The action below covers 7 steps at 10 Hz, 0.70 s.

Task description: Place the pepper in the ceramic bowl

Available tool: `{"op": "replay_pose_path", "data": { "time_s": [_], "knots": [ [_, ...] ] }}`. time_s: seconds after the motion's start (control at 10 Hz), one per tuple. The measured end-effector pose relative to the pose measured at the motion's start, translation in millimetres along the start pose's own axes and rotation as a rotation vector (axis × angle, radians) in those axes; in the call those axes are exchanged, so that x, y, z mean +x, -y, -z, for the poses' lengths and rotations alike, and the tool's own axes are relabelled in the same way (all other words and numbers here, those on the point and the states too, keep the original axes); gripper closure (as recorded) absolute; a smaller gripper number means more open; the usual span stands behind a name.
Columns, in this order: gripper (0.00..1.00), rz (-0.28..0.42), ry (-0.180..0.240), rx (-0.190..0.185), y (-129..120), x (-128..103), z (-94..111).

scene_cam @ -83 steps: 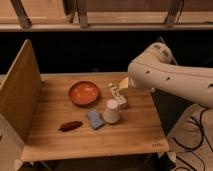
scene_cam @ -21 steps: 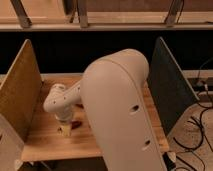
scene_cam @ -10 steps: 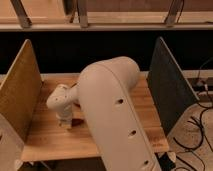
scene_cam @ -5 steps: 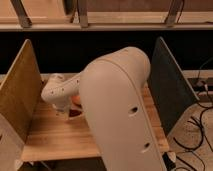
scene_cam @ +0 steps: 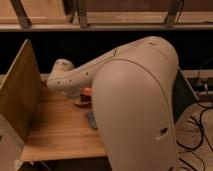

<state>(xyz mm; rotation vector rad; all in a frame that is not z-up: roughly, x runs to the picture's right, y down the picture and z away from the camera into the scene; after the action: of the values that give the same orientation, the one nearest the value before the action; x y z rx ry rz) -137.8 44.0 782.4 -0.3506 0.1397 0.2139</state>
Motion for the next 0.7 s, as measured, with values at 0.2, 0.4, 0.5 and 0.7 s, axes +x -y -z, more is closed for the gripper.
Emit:
{"op": "replay_pose_path", "data": {
  "time_s": [0.2,0.4,0.5,0.7],
  "knots": [
    [1.00,0.007,0.011,-0.004,-3.6,-6.1,0.1],
    [1.00,0.001,0.010,-0.005,-4.4,-5.3,-2.3],
    [1.00,-0.023,0.038,0.009,-0.6,-11.6,-6.3],
    [1.00,-0.091,0.073,0.075,32.9,-0.5,-14.5]
  ]
}}
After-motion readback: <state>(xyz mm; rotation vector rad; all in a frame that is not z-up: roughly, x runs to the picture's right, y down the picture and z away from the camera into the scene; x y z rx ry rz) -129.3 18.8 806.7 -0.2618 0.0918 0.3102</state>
